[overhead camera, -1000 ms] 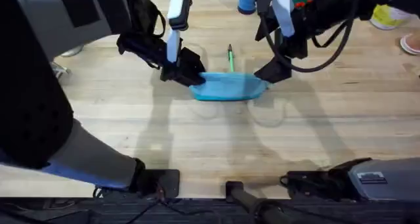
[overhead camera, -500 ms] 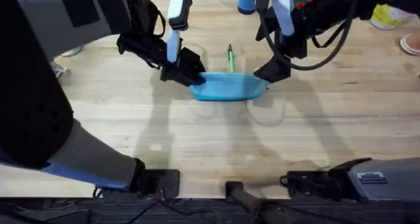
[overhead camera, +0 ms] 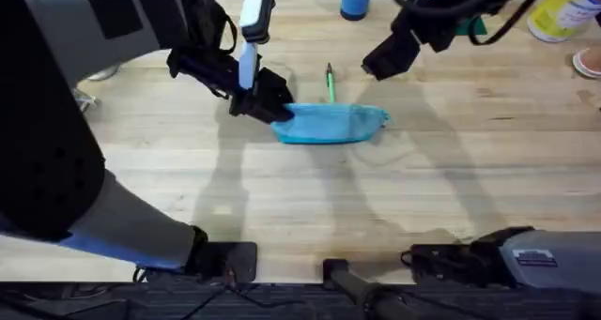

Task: Unzip the bag, pick up the pens from the table one at a time and place them inside, then zip the bag closed.

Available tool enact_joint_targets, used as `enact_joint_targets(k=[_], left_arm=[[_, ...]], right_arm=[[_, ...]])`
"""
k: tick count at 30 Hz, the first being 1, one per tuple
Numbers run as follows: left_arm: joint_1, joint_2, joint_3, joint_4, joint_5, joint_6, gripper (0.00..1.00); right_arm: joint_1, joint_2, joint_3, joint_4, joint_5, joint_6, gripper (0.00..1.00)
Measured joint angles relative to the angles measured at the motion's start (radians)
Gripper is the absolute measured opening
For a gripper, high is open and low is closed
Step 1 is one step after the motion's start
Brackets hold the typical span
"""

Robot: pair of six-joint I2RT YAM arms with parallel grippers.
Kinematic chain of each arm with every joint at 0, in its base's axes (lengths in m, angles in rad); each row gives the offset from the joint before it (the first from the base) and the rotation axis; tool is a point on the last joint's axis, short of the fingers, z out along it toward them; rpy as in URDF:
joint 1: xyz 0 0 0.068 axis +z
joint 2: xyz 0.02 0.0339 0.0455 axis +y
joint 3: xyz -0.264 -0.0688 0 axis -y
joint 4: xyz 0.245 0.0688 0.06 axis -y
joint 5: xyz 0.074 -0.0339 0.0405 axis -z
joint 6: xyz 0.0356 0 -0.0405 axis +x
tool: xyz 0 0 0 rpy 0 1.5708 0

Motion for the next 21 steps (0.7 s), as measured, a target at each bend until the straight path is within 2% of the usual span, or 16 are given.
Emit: enact_joint_targets(k=[9, 21], left_arm=[[0.0, 0.0, 0.0, 0.0, 0.0, 0.0, 0.042], [0.0, 0.0, 0.0, 0.0, 0.0, 0.0, 0.042]], right_arm=[[0.0, -0.02, 0.013, -0.08, 0.069, 0.079, 0.995], [0.0, -0.039, 0.013, -0.133, 0.08, 0.063, 0.996]])
